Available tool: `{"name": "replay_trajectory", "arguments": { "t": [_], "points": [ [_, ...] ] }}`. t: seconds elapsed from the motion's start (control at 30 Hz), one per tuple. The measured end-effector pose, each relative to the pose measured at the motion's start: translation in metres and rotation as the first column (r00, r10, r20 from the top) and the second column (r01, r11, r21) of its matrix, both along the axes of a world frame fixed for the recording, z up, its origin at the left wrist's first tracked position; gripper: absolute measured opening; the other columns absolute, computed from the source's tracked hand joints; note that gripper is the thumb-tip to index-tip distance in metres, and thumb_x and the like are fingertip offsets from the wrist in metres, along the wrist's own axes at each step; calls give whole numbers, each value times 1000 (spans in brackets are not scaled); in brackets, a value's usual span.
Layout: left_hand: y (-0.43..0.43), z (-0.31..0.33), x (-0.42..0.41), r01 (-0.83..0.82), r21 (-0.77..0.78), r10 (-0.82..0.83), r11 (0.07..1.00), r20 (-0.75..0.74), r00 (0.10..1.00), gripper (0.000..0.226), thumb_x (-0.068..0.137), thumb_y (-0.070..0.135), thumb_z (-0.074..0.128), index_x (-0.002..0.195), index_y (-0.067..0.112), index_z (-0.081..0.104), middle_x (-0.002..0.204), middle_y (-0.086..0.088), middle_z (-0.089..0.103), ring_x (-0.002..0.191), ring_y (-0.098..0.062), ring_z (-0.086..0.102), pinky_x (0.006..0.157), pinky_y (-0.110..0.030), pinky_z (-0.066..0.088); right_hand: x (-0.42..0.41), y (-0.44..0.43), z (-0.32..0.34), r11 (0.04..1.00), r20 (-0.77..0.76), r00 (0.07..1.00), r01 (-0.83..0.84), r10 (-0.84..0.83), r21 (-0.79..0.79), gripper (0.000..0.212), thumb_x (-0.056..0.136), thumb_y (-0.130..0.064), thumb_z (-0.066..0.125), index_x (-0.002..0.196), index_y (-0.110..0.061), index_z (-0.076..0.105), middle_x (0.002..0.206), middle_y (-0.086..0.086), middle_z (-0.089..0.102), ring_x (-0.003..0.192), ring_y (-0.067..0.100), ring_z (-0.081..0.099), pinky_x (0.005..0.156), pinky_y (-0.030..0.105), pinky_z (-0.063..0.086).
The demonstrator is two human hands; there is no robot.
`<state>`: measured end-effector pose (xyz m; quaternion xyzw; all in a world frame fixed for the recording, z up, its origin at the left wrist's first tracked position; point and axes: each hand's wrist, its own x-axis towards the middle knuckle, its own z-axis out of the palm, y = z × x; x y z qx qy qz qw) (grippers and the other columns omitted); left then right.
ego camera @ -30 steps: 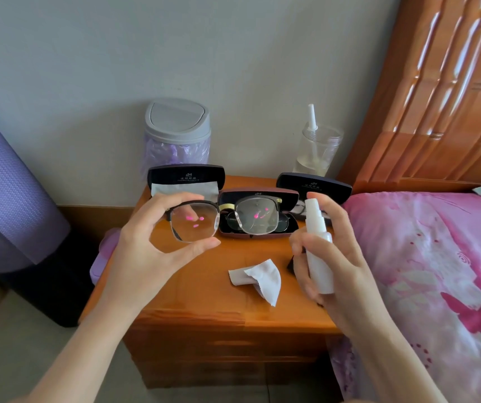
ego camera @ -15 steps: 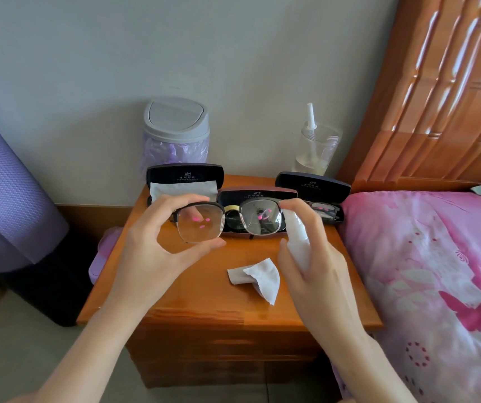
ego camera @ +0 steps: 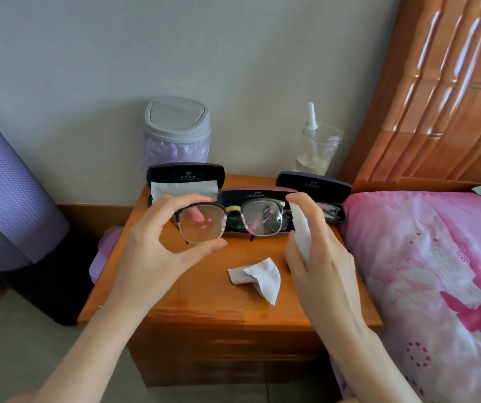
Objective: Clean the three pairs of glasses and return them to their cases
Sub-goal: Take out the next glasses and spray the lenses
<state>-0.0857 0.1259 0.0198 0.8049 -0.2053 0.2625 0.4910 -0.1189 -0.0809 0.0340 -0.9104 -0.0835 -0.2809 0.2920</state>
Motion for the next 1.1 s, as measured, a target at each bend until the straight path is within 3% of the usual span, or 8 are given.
{"name": "replay_trajectory", "arguments": {
  "t": [0.1, 0.2, 0.3, 0.43, 0.57, 0.7, 0.83, 1.1],
  "points": [
    [0, 0, 0, -2, 5, 2, 1000, 2, 1000, 55, 68, 48, 73, 117, 28, 60, 93, 15, 60, 98, -8, 60, 93, -14, 43, 3, -1, -3, 1000, 3, 1000, 24, -24, -15, 59, 89, 1, 55, 127, -37, 32, 73, -3, 53, 53, 10, 50, 44, 23, 39],
    [0, 0, 0, 0, 11, 0, 1000, 4, 1000, 54, 68, 49, 73, 117, 28, 59, 93, 16, 60, 98, -7, 59, 93, -13, 43, 1, 0, -5, 999, 7, 1000, 22, -22, 27, 58, 90, 0, 55, 128, -38, 31, 79, -1, 58, 57, 11, 54, 61, 34, 51],
    [0, 1, 0, -1, 17, 1, 1000, 6, 1000, 54, 68, 50, 73, 117, 29, 59, 93, 18, 60, 98, -6, 59, 92, -11, 42, -2, -1, -2, 995, 2, 1000, -10, 10, 103, 59, 91, -5, 53, 129, -44, 31, 72, -4, 58, 51, 12, 51, 60, 35, 48],
    [-1, 2, -1, 0, 11, 0, 1000, 4, 1000, 54, 69, 47, 75, 116, 25, 60, 93, 11, 61, 96, -10, 59, 92, -16, 44, -7, 1, 7, 980, 16, 992, -127, 126, 150, 56, 90, -8, 53, 134, -38, 36, 60, -14, 47, 50, 10, 46, 54, 12, 34],
    [-4, 5, -4, -20, 4, 20, 1000, -7, 1000, 54, 66, 38, 78, 114, 18, 62, 89, 6, 60, 91, -11, 59, 90, -22, 47, -14, 16, 16, 965, -32, 965, -259, 260, 41, 56, 91, -19, 51, 140, -40, 31, 107, -22, 60, 63, 0, 55, 61, 7, 41],
    [-5, 6, -4, -28, 6, 28, 1000, -21, 999, 54, 66, 36, 79, 115, 20, 63, 89, 8, 59, 90, -11, 59, 88, -19, 46, -14, 30, 16, 944, -68, 941, -330, 331, 25, 61, 86, -17, 56, 135, -44, 34, 72, -30, 47, 57, -3, 48, 54, 7, 36],
    [-5, 4, -3, -37, 28, 37, 999, -7, 999, 54, 66, 34, 80, 114, 19, 63, 88, 8, 59, 89, -10, 58, 87, -15, 43, -13, 35, 15, 934, -73, 933, -345, 352, 93, 57, 87, -15, 53, 133, -43, 36, 63, -27, 40, 53, -2, 50, 49, 3, 33],
    [-9, 4, -4, -21, 43, 18, 999, 65, 998, 45, 72, 41, 71, 113, 29, 57, 93, 12, 56, 90, -1, 56, 86, -9, 41, -9, 47, 13, 947, -96, 943, -322, 320, -13, 57, 87, -15, 49, 131, -44, 26, 86, -18, 52, 54, 1, 51, 48, 8, 37]
  ]
}}
